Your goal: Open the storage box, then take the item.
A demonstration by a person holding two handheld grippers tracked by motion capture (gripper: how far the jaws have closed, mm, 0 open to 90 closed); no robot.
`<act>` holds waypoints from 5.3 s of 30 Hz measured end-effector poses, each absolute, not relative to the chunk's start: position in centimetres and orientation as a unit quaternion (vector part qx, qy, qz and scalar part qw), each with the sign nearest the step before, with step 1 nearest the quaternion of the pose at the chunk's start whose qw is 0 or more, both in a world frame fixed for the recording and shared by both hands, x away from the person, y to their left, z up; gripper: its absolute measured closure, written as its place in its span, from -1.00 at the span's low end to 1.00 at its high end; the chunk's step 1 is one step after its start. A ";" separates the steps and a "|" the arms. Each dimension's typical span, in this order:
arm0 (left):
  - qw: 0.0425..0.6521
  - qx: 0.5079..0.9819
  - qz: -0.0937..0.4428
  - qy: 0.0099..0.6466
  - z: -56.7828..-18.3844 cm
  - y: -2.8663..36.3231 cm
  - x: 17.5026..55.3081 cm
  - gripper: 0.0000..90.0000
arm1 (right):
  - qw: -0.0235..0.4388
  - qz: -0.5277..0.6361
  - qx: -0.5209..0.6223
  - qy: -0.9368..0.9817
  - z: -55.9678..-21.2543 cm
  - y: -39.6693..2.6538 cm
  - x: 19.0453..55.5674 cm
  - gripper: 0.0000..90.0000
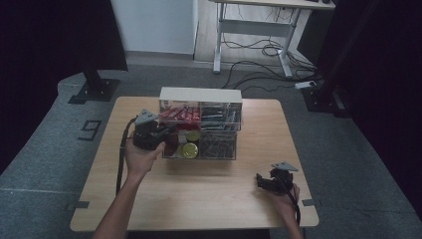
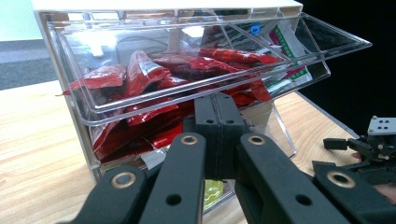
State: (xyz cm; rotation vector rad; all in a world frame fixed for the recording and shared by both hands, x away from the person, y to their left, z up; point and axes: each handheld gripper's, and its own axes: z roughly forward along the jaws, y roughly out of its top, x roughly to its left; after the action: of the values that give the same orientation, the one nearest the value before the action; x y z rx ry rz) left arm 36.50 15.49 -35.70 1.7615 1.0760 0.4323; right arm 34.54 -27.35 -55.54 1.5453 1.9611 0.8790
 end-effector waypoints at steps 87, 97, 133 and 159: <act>0.517 0.714 0.176 0.439 -31.7 15.5 39.7 1.00 | 0.279 0.488 0.469 0.682 -44.2 -23.7 31.7 -0.12; 0.514 0.715 0.178 0.439 -31.5 15.4 39.7 1.00 | 0.272 0.511 0.439 0.687 -40.4 -21.7 32.7 -0.05; 0.517 0.716 0.162 0.441 -31.4 15.3 40.0 1.00 | 0.240 0.530 0.398 0.709 -36.9 -16.5 36.3 0.15; 0.517 0.716 0.163 0.439 -31.4 15.1 40.1 1.00 | 0.249 0.507 0.413 0.714 -36.8 -15.0 39.1 0.35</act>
State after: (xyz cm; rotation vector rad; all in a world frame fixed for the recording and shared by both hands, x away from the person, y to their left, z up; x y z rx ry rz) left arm 40.10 15.11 -31.40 1.7199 1.0547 0.3909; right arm 39.15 -14.98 -36.84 1.1254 1.9454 1.3816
